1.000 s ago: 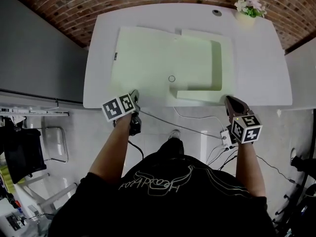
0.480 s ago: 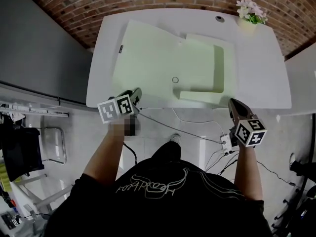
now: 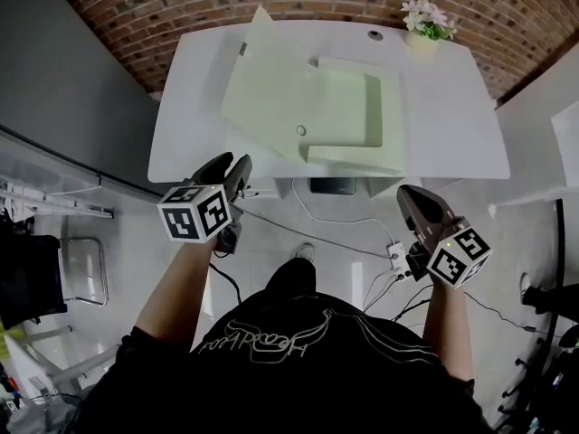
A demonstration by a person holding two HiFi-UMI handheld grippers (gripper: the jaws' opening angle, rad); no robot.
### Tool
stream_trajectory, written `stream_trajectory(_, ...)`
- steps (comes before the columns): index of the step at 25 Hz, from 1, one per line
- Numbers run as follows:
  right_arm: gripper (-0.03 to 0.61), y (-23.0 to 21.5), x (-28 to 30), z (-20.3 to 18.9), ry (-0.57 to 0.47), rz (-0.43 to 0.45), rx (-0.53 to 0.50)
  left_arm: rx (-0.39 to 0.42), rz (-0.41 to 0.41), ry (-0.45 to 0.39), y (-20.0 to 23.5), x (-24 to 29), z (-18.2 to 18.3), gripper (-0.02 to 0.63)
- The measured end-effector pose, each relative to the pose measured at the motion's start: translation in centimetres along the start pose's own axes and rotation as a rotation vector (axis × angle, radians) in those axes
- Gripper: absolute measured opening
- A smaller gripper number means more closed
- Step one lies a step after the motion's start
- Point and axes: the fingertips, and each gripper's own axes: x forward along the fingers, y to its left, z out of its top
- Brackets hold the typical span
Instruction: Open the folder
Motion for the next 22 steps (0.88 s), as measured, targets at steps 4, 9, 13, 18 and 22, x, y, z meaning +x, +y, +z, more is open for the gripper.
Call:
stream_trajectory(4,0.002,5.5,-2.3,1.4,-0.029,0.089,-0.011,0.065,-0.212,-0.015,-7.2,-4.3,-0.8,0.149)
stream_trajectory(9,0.002,11.5,-4.8,1.5,-0.032,0.196,0.009,0.093,-0.552,0.03,-17.1,-9.7,-2.9,0.146)
stream_trajectory(13,0.002,15.8,-7.0,2.0,-0.072,0.279,0.068,0.131,-0.655,0.002,-22.1,-13.4,-3.8,0.048)
stream_trajectory(18,0.002,19.7,-10.0,2.7,-0.115,0.348,0.063,0.201,-0.726,-0.031,-26.7,-17.4,-3.9,0.003)
stream_trajectory(22,0.002,21.4,-12.3,3.2,-0.125,0.374,0.015,0.237,-0.742,-0.051,-28.8,-19.4,-4.2,0.003)
